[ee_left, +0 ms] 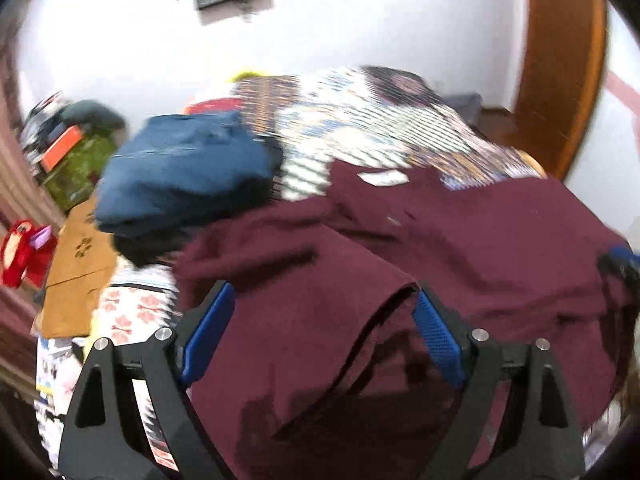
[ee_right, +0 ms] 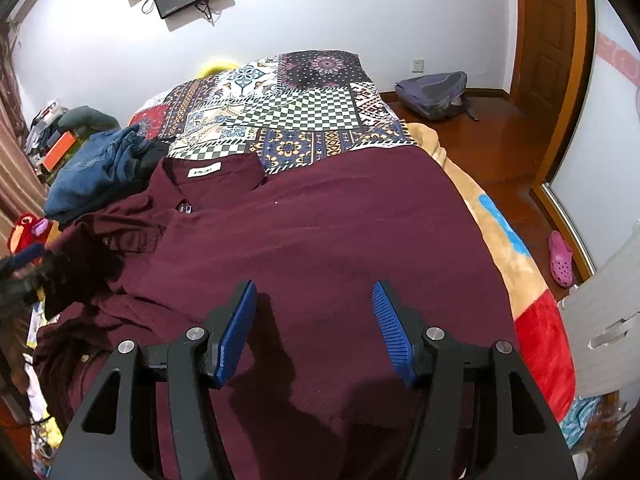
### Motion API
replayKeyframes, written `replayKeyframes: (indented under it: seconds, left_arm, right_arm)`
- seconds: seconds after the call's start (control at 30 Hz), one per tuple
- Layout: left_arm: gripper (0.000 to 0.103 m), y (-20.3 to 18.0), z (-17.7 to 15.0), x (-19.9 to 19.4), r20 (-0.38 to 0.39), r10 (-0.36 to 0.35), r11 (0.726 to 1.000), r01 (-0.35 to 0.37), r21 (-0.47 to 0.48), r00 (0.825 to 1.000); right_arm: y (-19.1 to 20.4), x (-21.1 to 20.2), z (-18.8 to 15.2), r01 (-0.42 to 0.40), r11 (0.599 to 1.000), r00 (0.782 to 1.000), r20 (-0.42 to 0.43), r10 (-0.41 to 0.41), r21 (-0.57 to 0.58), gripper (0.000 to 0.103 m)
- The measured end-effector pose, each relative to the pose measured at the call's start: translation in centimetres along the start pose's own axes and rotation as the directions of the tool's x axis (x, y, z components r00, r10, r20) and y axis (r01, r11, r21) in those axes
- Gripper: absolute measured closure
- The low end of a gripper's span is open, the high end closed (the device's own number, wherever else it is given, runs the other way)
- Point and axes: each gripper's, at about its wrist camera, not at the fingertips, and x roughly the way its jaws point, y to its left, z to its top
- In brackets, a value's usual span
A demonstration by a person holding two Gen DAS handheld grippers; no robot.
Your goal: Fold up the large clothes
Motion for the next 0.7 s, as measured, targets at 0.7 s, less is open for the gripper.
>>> replayKeyframes:
  seconds: [0.7]
  left_arm:
    - [0.013, 14.7, -1.9, 1.2, -0.146, -0.058, 0.961, 0.016, -0.275, 0.988]
  right_arm:
    - [-1.5, -2.0, 1.7, 0.040, 0.999, 0.998, 0.043, -0.041, 0.016, 0.046]
